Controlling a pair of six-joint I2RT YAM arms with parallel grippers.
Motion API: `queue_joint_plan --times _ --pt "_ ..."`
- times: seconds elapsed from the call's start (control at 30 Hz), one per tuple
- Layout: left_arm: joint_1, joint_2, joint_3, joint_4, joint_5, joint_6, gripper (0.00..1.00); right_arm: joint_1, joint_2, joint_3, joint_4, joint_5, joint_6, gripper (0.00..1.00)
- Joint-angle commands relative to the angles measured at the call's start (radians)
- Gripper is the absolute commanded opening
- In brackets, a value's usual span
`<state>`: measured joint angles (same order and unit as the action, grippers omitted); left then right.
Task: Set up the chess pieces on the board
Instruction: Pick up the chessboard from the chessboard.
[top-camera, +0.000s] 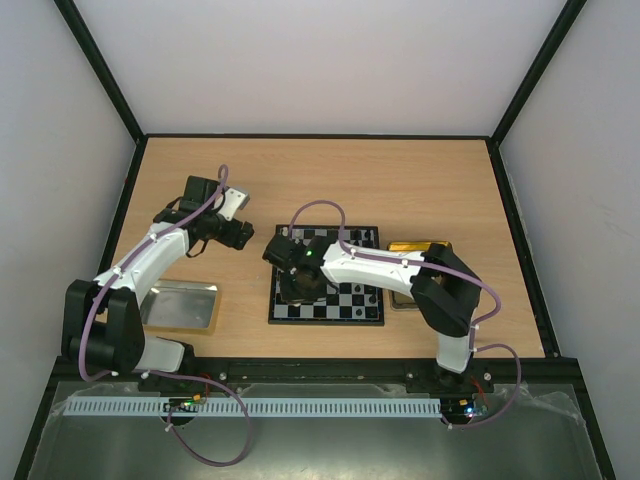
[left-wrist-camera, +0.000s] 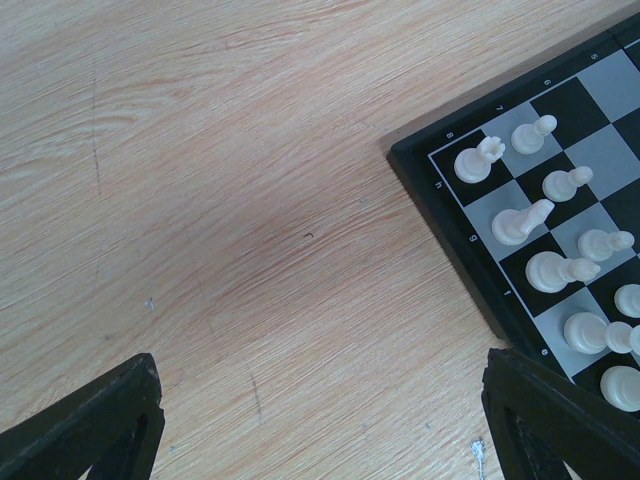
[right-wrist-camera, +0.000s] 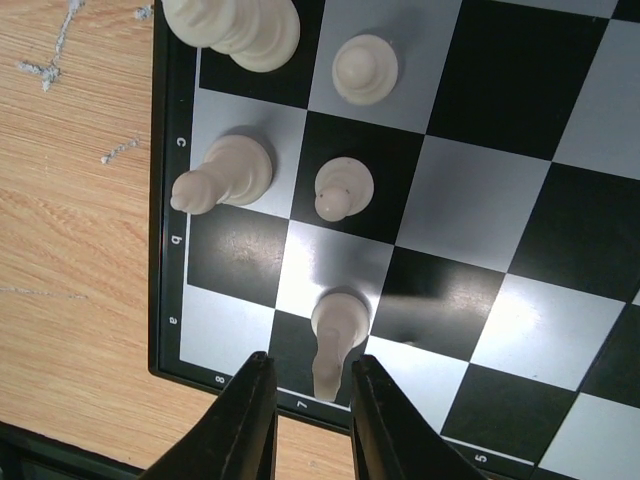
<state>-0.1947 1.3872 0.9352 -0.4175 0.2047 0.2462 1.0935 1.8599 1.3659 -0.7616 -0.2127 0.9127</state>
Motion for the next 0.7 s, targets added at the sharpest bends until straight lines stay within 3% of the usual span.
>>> queue_joint_plan --times 0.0,0.67 --pt "0.006 -0.024 -0.009 -0.006 -0.003 0.003 0.87 0.007 0.02 0.029 -0.002 -0.001 -0.006 0.2" --pt "0.014 -0.045 -0.007 -0.01 0.004 0.002 0.87 0.007 0.038 0.012 0.007 -0.006 -0.013 0.13"
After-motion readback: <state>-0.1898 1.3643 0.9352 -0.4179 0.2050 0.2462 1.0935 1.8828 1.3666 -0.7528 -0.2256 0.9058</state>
